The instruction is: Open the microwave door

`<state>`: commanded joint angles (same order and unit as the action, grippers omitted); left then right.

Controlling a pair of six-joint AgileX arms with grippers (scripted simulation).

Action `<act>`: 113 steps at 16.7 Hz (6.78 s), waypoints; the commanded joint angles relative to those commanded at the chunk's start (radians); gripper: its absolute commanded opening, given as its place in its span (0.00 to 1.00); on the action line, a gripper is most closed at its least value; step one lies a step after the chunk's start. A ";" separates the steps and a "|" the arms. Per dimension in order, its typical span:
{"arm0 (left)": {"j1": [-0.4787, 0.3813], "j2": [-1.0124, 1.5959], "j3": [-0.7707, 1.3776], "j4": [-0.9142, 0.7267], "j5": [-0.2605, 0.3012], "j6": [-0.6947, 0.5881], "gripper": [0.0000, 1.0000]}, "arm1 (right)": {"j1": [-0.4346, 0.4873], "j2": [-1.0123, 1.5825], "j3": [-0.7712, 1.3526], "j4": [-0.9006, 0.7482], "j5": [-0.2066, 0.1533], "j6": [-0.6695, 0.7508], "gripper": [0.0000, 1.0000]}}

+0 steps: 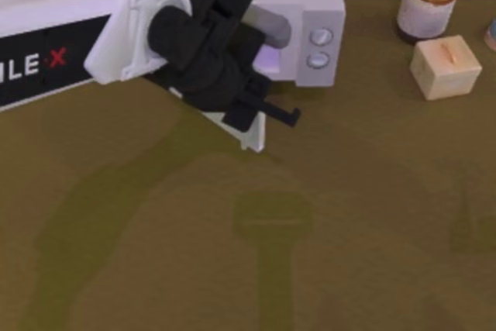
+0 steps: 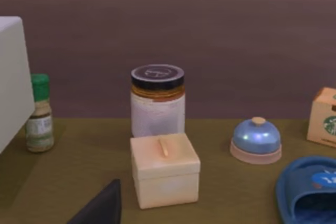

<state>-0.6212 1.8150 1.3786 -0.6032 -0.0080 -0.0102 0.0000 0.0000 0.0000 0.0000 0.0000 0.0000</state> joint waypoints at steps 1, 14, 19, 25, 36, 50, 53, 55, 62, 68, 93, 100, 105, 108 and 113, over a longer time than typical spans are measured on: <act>0.000 0.000 0.000 0.000 0.000 0.000 0.00 | 0.000 0.000 0.000 0.000 0.000 0.000 1.00; 0.000 0.000 0.000 0.000 0.000 0.000 0.00 | 0.000 0.000 0.000 0.000 0.000 0.000 1.00; 0.014 -0.023 -0.032 0.004 0.033 0.049 0.00 | 0.000 0.000 0.000 0.000 0.000 0.000 1.00; 0.043 -0.060 -0.073 0.009 0.075 0.128 0.00 | 0.000 0.000 0.000 0.000 0.000 0.000 1.00; 0.043 -0.060 -0.073 0.009 0.075 0.128 0.00 | 0.000 0.000 0.000 0.000 0.000 0.000 1.00; 0.039 -0.060 -0.077 0.009 0.082 0.127 0.00 | 0.000 0.000 0.000 0.000 0.000 0.000 1.00; 0.059 -0.078 -0.096 0.006 0.106 0.179 0.00 | 0.000 0.000 0.000 0.000 0.000 0.000 1.00; 0.079 -0.094 -0.115 0.001 0.131 0.227 0.00 | 0.000 0.000 0.000 0.000 0.000 0.000 1.00; 0.098 -0.112 -0.131 0.000 0.157 0.273 0.00 | 0.000 0.000 0.000 0.000 0.000 0.000 1.00; 0.098 -0.112 -0.131 0.000 0.157 0.273 0.00 | 0.000 0.000 0.000 0.000 0.000 0.000 1.00; 0.167 -0.150 -0.170 -0.033 0.247 0.442 0.00 | 0.000 0.000 0.000 0.000 0.000 0.000 1.00; 0.167 -0.150 -0.170 -0.033 0.247 0.442 0.00 | 0.000 0.000 0.000 0.000 0.000 0.000 1.00; 0.167 -0.150 -0.170 -0.033 0.247 0.442 0.00 | 0.000 0.000 0.000 0.000 0.000 0.000 1.00; 0.167 -0.150 -0.170 -0.033 0.247 0.442 0.00 | 0.000 0.000 0.000 0.000 0.000 0.000 1.00; 0.167 -0.150 -0.170 -0.033 0.247 0.442 0.00 | 0.000 0.000 0.000 0.000 0.000 0.000 1.00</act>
<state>-0.4546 1.6651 1.2088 -0.6365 0.2392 0.4319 0.0000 0.0000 0.0000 0.0000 0.0000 0.0000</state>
